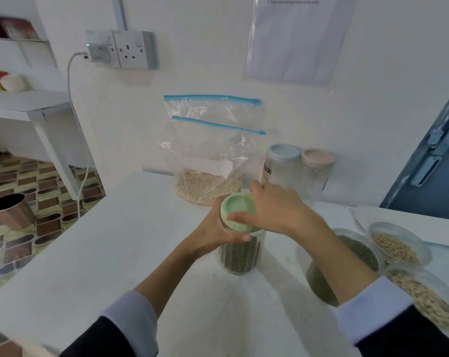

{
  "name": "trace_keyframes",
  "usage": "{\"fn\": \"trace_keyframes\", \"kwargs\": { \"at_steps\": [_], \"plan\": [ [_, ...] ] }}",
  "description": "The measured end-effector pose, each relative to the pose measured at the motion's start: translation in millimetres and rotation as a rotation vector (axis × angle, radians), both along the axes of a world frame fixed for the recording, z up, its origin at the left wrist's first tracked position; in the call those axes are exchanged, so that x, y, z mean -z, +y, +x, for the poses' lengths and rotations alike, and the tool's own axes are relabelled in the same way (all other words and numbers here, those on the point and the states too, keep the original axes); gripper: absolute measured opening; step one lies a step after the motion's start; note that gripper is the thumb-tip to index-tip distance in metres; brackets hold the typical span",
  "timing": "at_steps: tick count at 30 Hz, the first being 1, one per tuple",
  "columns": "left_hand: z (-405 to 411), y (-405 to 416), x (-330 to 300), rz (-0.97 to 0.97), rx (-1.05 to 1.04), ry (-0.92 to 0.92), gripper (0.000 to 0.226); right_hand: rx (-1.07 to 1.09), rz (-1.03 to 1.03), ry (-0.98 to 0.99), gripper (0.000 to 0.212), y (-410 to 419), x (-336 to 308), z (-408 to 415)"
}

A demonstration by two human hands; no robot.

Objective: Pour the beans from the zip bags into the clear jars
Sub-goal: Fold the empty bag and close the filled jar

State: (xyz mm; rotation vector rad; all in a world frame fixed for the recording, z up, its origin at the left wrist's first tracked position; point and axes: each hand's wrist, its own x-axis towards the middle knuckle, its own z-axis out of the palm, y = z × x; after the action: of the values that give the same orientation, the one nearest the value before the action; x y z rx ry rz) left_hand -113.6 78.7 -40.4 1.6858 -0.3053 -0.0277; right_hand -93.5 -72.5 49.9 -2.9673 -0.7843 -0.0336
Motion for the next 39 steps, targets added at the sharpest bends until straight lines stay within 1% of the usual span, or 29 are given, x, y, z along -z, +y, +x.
{"fn": "trace_keyframes", "kwargs": {
  "at_steps": [3, 4, 5, 7, 8, 9, 10, 11, 12, 14, 15, 17, 19, 22, 24, 28, 32, 36, 39],
  "plan": [
    [0, 4, -6, 0.049, 0.046, 0.0, 0.096, -0.289, 0.034, 0.297, 0.092, -8, -28, 9],
    [-2, 4, -10, 0.056, 0.057, -0.002, 0.095, -0.364, 0.027, 0.352, 0.088, -6, -32, 11],
    [-2, 4, -11, 0.055, 0.073, -0.004, 0.092, -0.387, 0.023, 0.344, 0.08, -3, -31, 12],
    [-3, 4, -12, 0.06, 0.083, -0.008, 0.083, -0.296, 0.015, 0.2, 0.066, 7, -25, 11],
    [-4, 3, -13, 0.058, 0.084, -0.012, 0.079, -0.245, -0.025, 0.09, 0.067, 12, -23, 11],
    [-3, 4, -12, 0.059, 0.088, -0.01, 0.077, -0.212, -0.09, 0.005, 0.074, 14, -21, 13],
    [-3, 5, -12, 0.055, 0.091, -0.004, 0.078, -0.21, -0.135, -0.008, 0.081, 15, -21, 16],
    [-1, 7, -11, 0.052, 0.096, 0.009, 0.082, -0.233, -0.155, 0.057, 0.087, 15, -24, 20],
    [-1, 8, -11, 0.045, 0.098, 0.026, 0.089, -0.275, -0.149, 0.169, 0.087, 13, -28, 22],
    [1, 11, -12, 0.05, 0.106, 0.071, 0.099, -0.357, -0.079, 0.349, 0.079, 9, -28, 26],
    [1, 12, -10, 0.044, 0.111, 0.076, 0.096, -0.372, -0.012, 0.383, 0.074, 6, -25, 27],
    [-1, 9, -6, 0.027, 0.086, 0.048, 0.09, -0.35, 0.115, 0.377, 0.068, 0, -11, 26],
    [-3, 4, 0, -0.011, 0.023, 0.028, 0.095, -0.314, 0.173, 0.296, 0.068, -3, 10, 22],
    [-5, -2, 10, -0.037, -0.069, -0.018, 0.094, -0.285, 0.261, 0.147, 0.078, 2, 30, 9],
    [-2, -6, 11, -0.039, -0.093, -0.05, 0.092, -0.263, 0.324, 0.103, 0.079, 3, 33, 7],
    [20, -27, 10, -0.038, -0.115, -0.09, 0.086, -0.168, 0.304, 0.055, 0.054, -10, 28, 23],
    [56, -70, 9, -0.019, -0.066, -0.149, 0.076, -0.029, 0.271, 0.061, 0.048, -42, 24, 49],
    [83, -113, 10, -0.022, -0.04, -0.154, 0.088, 0.089, 0.269, 0.02, 0.046, -77, 22, 67],
    [96, -146, 10, -0.03, -0.009, -0.151, 0.088, 0.159, 0.26, 0.013, 0.044, -101, 20, 82]
  ]
}}
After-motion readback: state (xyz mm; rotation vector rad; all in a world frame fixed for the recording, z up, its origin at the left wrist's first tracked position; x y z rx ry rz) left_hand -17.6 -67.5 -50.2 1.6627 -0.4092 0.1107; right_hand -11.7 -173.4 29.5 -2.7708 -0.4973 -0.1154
